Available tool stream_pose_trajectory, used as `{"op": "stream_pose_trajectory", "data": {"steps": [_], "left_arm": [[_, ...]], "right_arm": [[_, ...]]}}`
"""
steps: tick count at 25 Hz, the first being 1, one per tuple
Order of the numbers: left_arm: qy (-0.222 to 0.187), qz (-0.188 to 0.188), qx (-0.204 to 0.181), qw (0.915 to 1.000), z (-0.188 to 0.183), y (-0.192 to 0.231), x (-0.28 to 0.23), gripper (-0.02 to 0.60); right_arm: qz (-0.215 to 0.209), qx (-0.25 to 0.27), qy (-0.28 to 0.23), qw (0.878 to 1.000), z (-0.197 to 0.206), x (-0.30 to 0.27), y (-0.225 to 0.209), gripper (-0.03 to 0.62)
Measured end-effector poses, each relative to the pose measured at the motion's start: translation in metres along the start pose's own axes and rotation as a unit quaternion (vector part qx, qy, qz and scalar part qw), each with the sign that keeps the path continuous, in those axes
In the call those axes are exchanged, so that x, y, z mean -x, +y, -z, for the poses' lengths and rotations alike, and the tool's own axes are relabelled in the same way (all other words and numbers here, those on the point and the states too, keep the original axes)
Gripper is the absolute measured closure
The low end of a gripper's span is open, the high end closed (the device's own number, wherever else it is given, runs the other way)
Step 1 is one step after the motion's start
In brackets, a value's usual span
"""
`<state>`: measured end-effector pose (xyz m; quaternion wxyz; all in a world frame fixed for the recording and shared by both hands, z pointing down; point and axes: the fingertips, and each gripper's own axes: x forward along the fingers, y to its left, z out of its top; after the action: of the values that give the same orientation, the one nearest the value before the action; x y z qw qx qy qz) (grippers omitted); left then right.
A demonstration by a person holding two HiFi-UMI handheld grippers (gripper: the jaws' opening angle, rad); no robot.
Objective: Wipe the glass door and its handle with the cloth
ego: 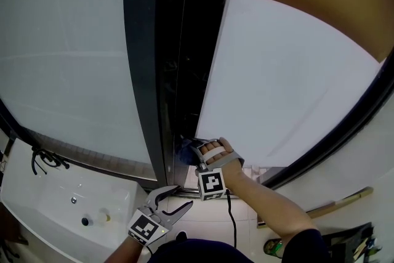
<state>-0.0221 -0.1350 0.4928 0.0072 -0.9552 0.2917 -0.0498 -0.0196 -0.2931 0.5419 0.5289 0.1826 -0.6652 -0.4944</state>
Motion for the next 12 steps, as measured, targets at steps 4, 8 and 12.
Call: {"op": "stream_pose_trajectory", "data": {"steps": [4,8,12], "left_arm": [[-0.003,0.009,-0.002,1.0,-0.004,-0.004,-0.004,0.36],[-0.003,0.019,-0.006,0.9998,-0.005,-0.009,-0.009,0.36],[-0.004,0.031,-0.008,0.9995,-0.007,-0.016,-0.015,0.36]], "right_arm": [[-0.001,-0.015,0.016,1.0,0.025,0.015,0.01,0.431],[-0.008,-0.027,0.036,0.999,0.051,0.024,0.022,0.431],[-0.004,-0.053,0.054,0.997,0.07,0.034,0.024,0.431]]}}
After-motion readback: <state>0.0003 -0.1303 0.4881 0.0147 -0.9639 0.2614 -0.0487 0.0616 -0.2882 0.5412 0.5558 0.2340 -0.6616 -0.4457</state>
